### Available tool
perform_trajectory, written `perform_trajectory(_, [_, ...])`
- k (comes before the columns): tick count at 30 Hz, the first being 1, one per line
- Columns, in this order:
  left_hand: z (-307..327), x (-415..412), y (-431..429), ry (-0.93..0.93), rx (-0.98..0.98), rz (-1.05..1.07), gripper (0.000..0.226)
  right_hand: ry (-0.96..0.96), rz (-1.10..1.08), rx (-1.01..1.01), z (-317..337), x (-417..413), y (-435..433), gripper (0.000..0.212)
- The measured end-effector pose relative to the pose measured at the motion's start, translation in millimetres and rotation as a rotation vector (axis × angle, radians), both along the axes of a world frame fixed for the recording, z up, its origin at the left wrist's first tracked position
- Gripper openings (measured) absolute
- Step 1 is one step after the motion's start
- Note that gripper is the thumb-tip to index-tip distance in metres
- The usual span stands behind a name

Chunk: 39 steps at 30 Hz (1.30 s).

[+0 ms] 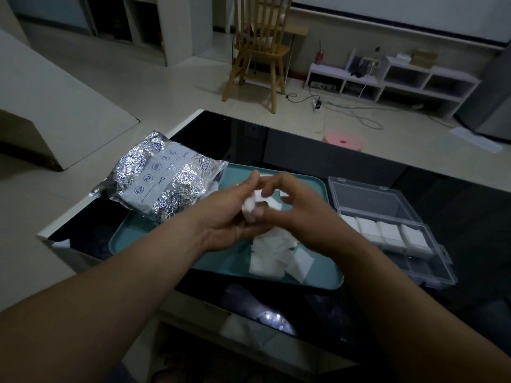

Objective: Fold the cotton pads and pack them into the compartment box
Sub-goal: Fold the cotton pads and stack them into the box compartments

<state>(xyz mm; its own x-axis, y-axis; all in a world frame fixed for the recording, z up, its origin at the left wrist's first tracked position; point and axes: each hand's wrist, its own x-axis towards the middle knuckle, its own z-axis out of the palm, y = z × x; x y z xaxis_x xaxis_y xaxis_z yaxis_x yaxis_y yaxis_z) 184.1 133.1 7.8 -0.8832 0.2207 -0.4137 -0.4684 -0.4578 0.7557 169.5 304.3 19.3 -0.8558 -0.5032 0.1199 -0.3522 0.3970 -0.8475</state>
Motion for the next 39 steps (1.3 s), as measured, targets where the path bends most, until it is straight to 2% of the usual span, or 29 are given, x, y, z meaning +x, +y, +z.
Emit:
perform_trajectory(2, [1,-4,-4,-0.040,-0.034,0.137,0.031,-0.030,-0.175,-0.047,4,-9,6,0.019])
perform_trajectory(4, [-2,-8,-8,-0.057,-0.086,0.246,0.022,0.043,-0.339,0.100,4,-18,17,0.011])
perform_trajectory(5, [-3,-9,-9,-0.056,-0.117,0.275,0.017,0.089,-0.348,0.225,3,-20,22,0.010])
perform_trajectory(6, [-5,-10,-8,-0.052,-0.145,0.293,0.014,0.117,-0.302,0.343,0,-19,25,0.013])
perform_trajectory(10, [-5,-10,-4,-0.031,-0.195,0.268,0.014,0.149,-0.027,0.660,-17,-2,19,0.051])
perform_trajectory(13, [-4,-8,-1,-0.018,-0.214,0.249,0.014,0.157,0.003,0.735,-27,-4,13,0.047])
perform_trajectory(15, [-4,-6,0,-0.014,-0.225,0.243,0.013,0.091,-0.015,0.689,-28,-10,15,0.033])
perform_trajectory(18, [-7,-6,-1,-0.023,-0.236,0.233,0.009,0.117,-0.048,0.671,-30,-14,20,0.019])
perform_trajectory(22, [-9,-5,3,-0.013,-0.241,0.190,0.008,0.220,-0.193,0.604,-30,-16,22,0.014])
perform_trajectory(27, [-10,1,10,0.074,-0.282,0.123,0.005,0.280,-0.374,0.427,-20,-20,23,0.014])
perform_trajectory(31, [-13,2,16,0.288,-0.518,0.108,0.013,0.111,-0.481,0.162,-9,-12,16,0.014])
perform_trajectory(34, [-9,5,23,0.352,-0.529,0.090,0.017,-0.117,-0.458,-0.090,-5,-1,6,0.007])
perform_trajectory(39, [-9,9,23,0.371,-0.552,0.031,0.023,-0.326,-0.383,-0.276,-3,8,1,0.015])
